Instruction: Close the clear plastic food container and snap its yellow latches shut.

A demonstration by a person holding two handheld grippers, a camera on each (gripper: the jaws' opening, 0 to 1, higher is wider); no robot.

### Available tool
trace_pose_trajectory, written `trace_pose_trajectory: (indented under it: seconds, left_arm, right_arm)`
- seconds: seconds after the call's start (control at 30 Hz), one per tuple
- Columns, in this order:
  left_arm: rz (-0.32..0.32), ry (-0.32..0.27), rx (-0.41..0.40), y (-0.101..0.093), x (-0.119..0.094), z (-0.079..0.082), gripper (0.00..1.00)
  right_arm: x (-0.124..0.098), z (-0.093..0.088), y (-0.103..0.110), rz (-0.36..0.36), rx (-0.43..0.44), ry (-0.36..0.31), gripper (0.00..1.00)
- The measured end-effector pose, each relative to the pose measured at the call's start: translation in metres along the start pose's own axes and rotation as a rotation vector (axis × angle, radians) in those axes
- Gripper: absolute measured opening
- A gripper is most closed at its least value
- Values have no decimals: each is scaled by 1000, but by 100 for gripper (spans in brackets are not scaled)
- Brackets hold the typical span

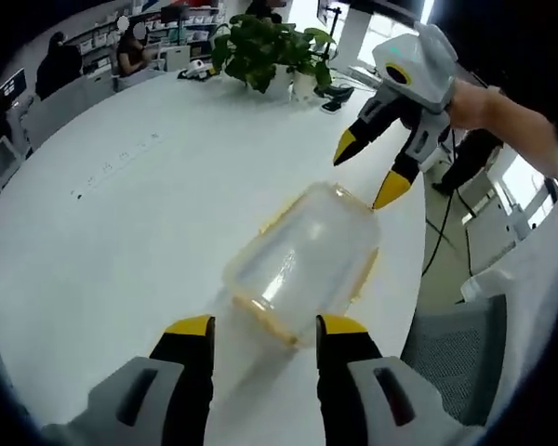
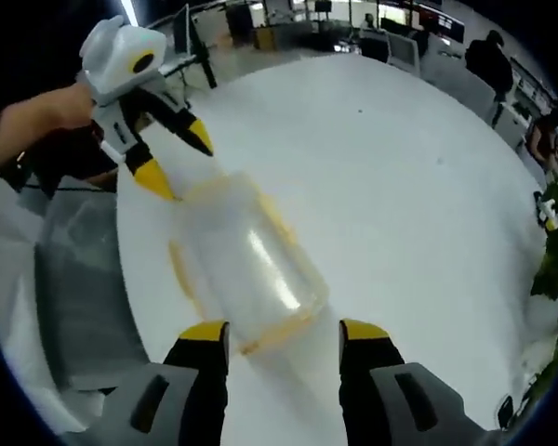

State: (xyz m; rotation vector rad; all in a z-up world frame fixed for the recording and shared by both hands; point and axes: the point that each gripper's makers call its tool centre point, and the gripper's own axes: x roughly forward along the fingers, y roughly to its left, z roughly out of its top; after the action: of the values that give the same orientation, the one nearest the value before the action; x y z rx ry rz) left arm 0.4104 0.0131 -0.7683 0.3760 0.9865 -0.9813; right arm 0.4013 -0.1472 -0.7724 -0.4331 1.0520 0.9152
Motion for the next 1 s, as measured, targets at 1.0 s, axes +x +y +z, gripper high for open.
trace_pose_trajectory:
  seconds: [1.0]
  left_arm:
    - [-71,11,333,-19,6,27,36]
  right_arm:
    - [8,17,13,56,-239,32,40]
